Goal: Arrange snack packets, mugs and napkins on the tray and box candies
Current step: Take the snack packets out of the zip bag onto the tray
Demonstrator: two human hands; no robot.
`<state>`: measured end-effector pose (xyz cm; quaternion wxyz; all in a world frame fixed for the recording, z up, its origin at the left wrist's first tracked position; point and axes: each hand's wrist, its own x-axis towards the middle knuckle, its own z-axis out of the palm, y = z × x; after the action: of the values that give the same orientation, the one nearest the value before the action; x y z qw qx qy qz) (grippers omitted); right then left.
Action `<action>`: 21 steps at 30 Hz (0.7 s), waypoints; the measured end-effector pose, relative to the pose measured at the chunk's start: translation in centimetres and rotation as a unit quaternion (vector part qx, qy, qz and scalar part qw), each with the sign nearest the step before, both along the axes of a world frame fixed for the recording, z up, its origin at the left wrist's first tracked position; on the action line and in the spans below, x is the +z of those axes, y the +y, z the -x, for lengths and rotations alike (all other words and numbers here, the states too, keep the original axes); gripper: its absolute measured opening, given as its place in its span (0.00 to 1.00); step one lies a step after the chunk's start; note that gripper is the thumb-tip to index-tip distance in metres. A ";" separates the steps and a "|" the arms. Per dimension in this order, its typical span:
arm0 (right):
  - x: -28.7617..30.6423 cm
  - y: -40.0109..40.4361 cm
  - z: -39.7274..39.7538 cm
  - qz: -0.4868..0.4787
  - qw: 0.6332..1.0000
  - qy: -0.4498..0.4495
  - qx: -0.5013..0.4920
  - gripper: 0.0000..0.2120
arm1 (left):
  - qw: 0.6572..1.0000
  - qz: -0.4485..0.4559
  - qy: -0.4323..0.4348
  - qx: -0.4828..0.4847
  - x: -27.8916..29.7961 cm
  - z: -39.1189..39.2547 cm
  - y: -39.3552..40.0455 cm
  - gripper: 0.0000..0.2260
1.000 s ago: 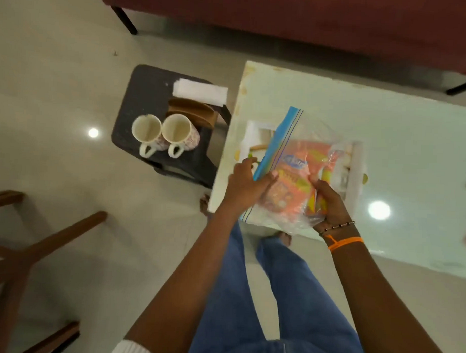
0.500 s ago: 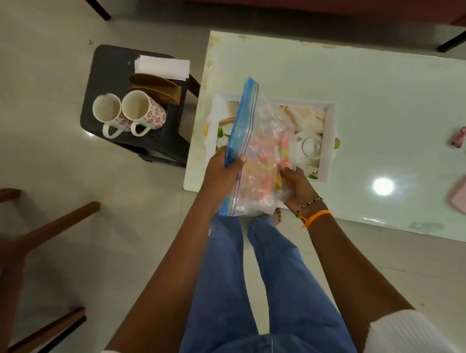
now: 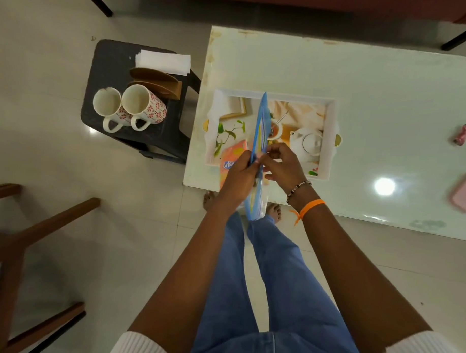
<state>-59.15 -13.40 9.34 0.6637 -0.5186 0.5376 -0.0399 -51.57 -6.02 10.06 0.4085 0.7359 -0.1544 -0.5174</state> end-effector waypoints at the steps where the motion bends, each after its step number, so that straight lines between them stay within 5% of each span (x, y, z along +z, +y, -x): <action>1: 0.1 -0.1 0.1 -0.003 1.000 0.010 -0.023 0.03 | 1.000 -0.005 -0.021 -0.021 0.1 -0.1 0.2 0.05; 6: 0.0 -1.2 2.4 0.136 0.984 0.117 -0.022 0.07 | 0.975 -0.009 -0.213 0.067 1.1 -1.7 1.8 0.05; 10: 1.7 -0.4 3.2 0.311 0.911 0.258 0.078 0.16 | 0.956 -0.005 -0.256 0.141 2.0 -2.7 3.1 0.05; 13: 3.1 1.1 1.1 0.412 0.879 0.176 0.163 0.12 | 0.959 -0.009 -0.256 0.118 2.1 -2.5 3.5 0.05; 16: 2.4 2.3 -1.6 0.309 0.880 0.156 0.324 0.10 | 0.958 -0.013 -0.266 0.104 2.0 -2.1 4.0 0.06; 19: 0.4 3.0 -4.4 0.171 0.831 0.187 0.495 0.12 | 0.955 -0.006 -0.279 0.102 2.1 -2.1 4.7 0.08; 21: -1.0 3.5 -5.9 0.129 0.820 0.186 0.525 0.06 | 0.955 -0.006 -0.277 0.108 2.1 -2.2 5.3 0.07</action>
<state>-53.21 -9.85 8.30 0.3986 -0.8008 0.2869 0.3429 -49.34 -0.73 12.18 0.3989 0.8649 -0.1777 -0.2473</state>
